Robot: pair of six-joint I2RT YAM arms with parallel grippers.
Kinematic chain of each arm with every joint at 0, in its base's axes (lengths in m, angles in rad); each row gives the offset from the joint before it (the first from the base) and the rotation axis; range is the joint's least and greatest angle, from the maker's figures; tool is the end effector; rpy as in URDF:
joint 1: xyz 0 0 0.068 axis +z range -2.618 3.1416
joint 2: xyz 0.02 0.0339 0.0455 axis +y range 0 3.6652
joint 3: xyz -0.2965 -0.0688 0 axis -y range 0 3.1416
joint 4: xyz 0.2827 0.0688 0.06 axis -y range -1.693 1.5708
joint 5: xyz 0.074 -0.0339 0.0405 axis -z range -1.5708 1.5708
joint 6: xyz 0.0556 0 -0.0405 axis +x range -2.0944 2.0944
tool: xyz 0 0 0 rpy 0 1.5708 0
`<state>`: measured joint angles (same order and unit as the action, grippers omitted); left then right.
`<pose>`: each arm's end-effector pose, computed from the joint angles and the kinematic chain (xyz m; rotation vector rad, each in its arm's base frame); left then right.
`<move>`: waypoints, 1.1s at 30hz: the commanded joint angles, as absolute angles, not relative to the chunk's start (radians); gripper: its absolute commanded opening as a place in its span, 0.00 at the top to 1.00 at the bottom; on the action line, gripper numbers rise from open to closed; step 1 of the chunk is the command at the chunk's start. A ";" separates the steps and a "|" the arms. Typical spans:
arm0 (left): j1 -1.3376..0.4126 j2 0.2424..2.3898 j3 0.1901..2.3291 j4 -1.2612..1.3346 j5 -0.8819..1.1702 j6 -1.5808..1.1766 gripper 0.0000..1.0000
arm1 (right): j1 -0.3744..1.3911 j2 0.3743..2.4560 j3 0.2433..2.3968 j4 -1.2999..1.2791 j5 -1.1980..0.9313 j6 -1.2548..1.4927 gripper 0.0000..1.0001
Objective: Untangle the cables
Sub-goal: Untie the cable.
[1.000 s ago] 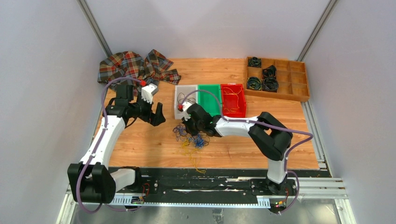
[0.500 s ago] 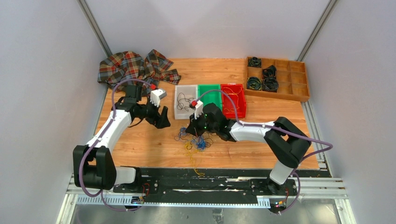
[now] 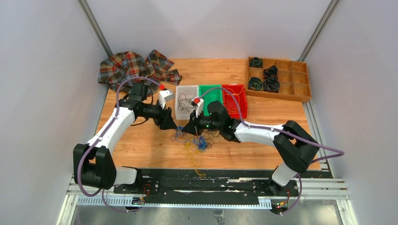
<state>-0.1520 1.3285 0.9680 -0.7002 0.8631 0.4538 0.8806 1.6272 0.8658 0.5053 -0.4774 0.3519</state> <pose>0.2786 -0.0854 0.2616 0.9694 2.1569 -0.9769 0.2363 0.3263 0.2267 -0.8708 1.8026 1.2685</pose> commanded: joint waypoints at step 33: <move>-0.220 1.242 0.896 -0.469 0.830 -0.029 0.53 | 0.910 1.569 0.897 0.500 -0.425 0.345 0.99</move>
